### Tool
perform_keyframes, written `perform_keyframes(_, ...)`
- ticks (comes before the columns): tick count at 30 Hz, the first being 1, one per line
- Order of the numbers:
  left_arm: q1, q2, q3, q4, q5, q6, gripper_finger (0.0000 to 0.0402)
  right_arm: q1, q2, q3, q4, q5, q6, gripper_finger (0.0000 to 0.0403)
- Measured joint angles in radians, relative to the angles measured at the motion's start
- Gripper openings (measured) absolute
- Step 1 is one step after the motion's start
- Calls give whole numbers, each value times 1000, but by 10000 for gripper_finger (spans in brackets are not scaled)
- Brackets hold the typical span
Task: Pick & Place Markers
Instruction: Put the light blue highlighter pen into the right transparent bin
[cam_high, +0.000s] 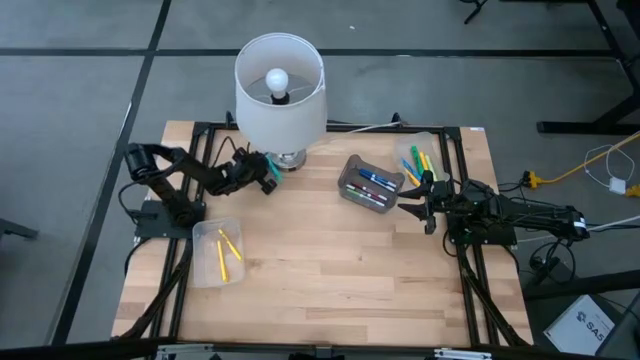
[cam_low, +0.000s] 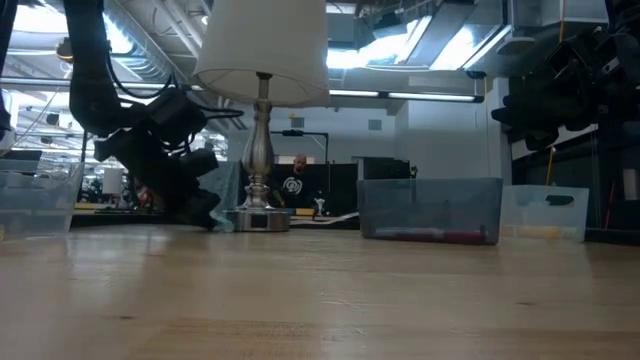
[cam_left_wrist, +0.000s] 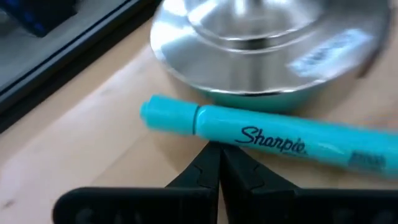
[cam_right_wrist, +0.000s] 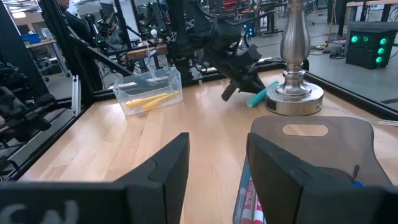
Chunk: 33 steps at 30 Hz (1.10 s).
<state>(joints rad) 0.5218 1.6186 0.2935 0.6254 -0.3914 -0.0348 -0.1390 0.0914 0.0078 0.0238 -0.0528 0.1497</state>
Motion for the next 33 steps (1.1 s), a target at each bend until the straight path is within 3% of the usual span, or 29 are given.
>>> perform_keyframes(10,-168,0,0,-1,-14,-59,2,0,0,0,0,0,0,160)
perform_keyframes(17,-351,-34,-1,-1,142,-64,2,0,0,0,0,0,0,160)
perform_keyframes(19,-407,-68,-2,0,139,-65,2,0,0,0,0,0,0,160)
perform_keyframes(21,-455,-106,-1,-2,50,-60,2,0,0,0,0,0,0,160)
perform_keyframes(26,-471,-191,-1,-86,-358,-72,2,0,0,0,0,0,0,160)
perform_keyframes(28,-440,-210,-1,-114,-395,-73,2,0,0,0,0,0,0,160)
perform_keyframes(33,-320,-211,-1,-168,-362,-164,2,0,0,0,0,0,0,160)
